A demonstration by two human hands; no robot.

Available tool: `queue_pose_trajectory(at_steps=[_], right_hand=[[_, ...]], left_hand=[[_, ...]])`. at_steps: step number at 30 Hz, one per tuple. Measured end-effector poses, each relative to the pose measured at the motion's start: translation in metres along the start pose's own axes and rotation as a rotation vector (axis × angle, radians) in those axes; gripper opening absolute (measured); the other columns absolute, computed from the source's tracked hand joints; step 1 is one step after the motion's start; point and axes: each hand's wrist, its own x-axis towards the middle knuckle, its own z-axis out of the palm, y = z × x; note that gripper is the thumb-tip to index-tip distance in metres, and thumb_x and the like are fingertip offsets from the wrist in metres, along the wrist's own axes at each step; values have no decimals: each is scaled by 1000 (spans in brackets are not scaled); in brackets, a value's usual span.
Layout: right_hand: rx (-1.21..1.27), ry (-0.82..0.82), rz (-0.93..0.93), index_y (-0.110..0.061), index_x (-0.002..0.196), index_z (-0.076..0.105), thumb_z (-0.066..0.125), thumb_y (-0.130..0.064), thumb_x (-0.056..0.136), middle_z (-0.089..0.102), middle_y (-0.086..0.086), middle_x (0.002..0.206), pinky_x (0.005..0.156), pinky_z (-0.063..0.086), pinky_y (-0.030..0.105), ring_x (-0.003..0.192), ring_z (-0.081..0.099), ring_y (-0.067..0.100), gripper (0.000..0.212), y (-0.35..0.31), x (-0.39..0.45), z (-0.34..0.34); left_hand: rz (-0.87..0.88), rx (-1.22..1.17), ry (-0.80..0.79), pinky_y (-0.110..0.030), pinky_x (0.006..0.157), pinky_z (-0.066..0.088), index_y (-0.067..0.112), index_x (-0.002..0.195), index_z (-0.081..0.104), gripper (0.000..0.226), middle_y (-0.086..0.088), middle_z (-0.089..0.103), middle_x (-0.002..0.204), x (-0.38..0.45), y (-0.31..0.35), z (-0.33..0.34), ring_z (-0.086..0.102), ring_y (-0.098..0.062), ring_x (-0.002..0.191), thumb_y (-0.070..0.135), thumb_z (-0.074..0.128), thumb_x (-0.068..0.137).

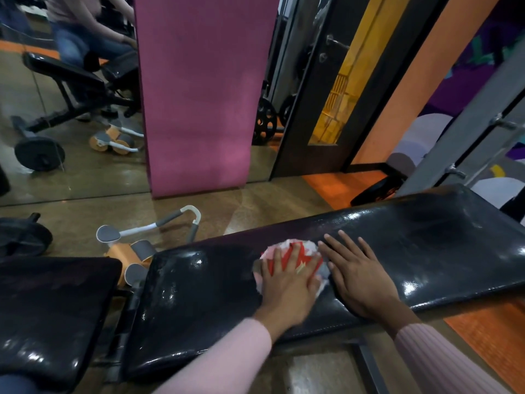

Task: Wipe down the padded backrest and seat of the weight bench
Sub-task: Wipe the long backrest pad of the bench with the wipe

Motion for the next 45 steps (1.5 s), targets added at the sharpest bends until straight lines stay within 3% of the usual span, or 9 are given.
queue_pose_trajectory(at_steps=[8, 12, 17, 23, 28, 33, 39, 42, 45], right_hand=[[-10, 23, 14, -29, 148, 33, 18, -39, 98, 30, -10, 155, 116, 11, 42, 147, 14, 14, 53, 0, 1, 0], [-21, 23, 2, -29, 148, 32, 16, -40, 98, 29, -9, 156, 117, 10, 43, 148, 13, 15, 54, 0, 1, 0], [-66, 33, -27, -24, 145, 39, 25, -36, 97, 36, -3, 153, 115, 14, 48, 145, 22, 20, 52, -7, -1, -6], [65, -15, -108, -25, 150, 28, 20, -33, 97, 22, -6, 158, 118, 15, 45, 148, 6, 16, 54, -8, 5, -2], [200, -2, -89, -26, 151, 23, 19, -47, 96, 13, -11, 159, 120, 3, 41, 148, -5, 10, 60, -5, 3, -3], [205, -18, -108, -26, 152, 20, 17, -51, 96, 9, -12, 160, 119, -6, 36, 147, -11, 7, 61, -10, 2, -4], [164, -20, -120, -27, 152, 19, 14, -50, 96, 9, -12, 160, 120, -3, 39, 147, -11, 8, 61, -13, 1, -4], [135, -40, -117, -27, 153, 16, 11, -50, 96, 7, -11, 160, 120, -4, 39, 147, -12, 9, 61, -13, 1, -4], [51, -25, -121, -26, 152, 19, 15, -46, 97, 14, -7, 160, 120, -1, 42, 149, -5, 13, 58, -14, 1, -4]], left_hand=[[-326, -77, -123, -53, 114, -2, 51, 145, 7, 49, 8, -8, 159, 0, -73, -12, -4, -31, 145, 56, 14, 97], [-108, 34, -13, -63, 99, 35, 47, 136, 39, 45, -3, 37, 151, -56, -24, 4, 37, -39, 133, 51, 31, 91], [-174, -89, -137, -57, 113, -2, 53, 144, 2, 49, 8, -8, 160, -13, -43, -2, -11, -28, 145, 56, 13, 97], [-283, -50, -98, -56, 113, -1, 50, 145, 0, 53, 4, -9, 160, -52, -57, -5, -9, -33, 145, 57, 6, 93], [-116, 1, -11, -64, 104, 23, 48, 138, 32, 47, -2, 30, 154, -72, 0, 9, 27, -41, 138, 53, 29, 92], [-277, -101, -123, -56, 113, -4, 52, 145, 3, 53, 10, -9, 159, -38, -47, -7, -9, -29, 145, 60, 6, 92], [-336, -13, 8, -65, 107, 21, 50, 142, 24, 52, 0, 19, 158, -98, -36, -6, 21, -42, 140, 56, 15, 91], [-270, -76, -95, -61, 110, -7, 52, 144, -3, 54, 5, -17, 157, -91, -2, -3, -17, -37, 142, 55, 6, 91], [-270, -98, -105, -58, 112, -7, 51, 145, 1, 50, 7, -15, 159, -63, -11, -13, -16, -33, 143, 55, 14, 97]])
